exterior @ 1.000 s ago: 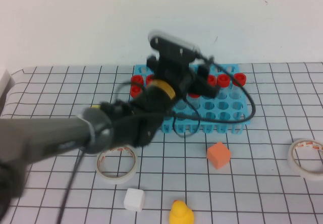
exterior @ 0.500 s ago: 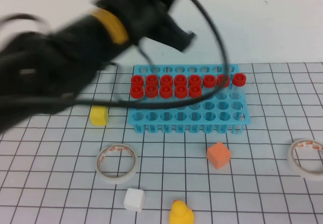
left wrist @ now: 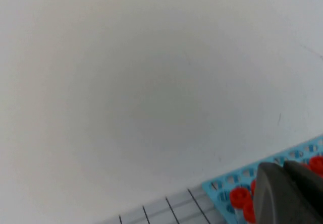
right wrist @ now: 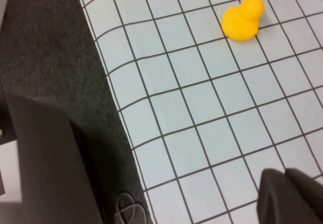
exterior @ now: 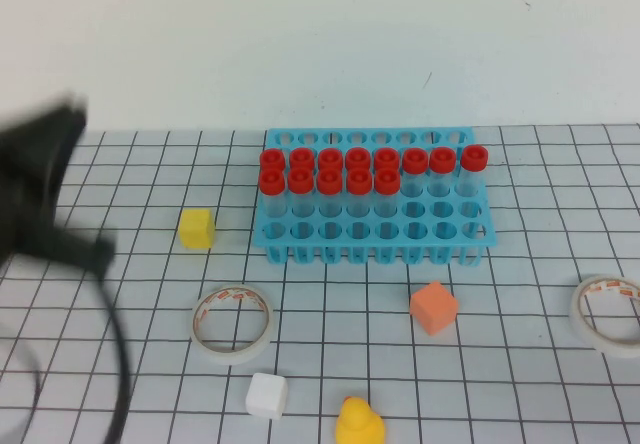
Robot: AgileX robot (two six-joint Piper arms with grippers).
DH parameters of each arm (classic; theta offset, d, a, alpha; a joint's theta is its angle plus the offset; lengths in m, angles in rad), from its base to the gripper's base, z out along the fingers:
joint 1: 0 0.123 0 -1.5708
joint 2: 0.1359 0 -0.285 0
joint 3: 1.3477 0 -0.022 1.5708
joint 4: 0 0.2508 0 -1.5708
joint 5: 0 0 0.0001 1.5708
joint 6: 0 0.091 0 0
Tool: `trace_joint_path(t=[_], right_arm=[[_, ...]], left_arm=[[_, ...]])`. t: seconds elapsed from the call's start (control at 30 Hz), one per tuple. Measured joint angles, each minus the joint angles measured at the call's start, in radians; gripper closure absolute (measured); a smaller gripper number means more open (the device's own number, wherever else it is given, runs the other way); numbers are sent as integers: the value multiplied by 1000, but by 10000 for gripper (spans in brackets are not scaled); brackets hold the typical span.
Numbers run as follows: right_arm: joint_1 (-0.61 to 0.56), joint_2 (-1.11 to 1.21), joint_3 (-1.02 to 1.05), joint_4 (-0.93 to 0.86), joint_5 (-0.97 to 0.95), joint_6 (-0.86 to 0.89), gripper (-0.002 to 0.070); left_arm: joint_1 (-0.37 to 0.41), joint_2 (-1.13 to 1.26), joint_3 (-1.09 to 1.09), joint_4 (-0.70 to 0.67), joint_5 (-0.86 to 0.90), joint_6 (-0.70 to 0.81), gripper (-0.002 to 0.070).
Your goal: Place the test tubes
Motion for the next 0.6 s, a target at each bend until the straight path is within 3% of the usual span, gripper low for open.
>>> trace_joint_path(t=[0.23, 0.6], right_arm=[[0, 0, 0, 0, 0, 0, 678], [0, 0, 0, 0, 0, 0, 678]], left_arm=[[48, -171, 321, -115, -77, -8, 675], [125, -222, 572, -243, -120, -58, 676]])
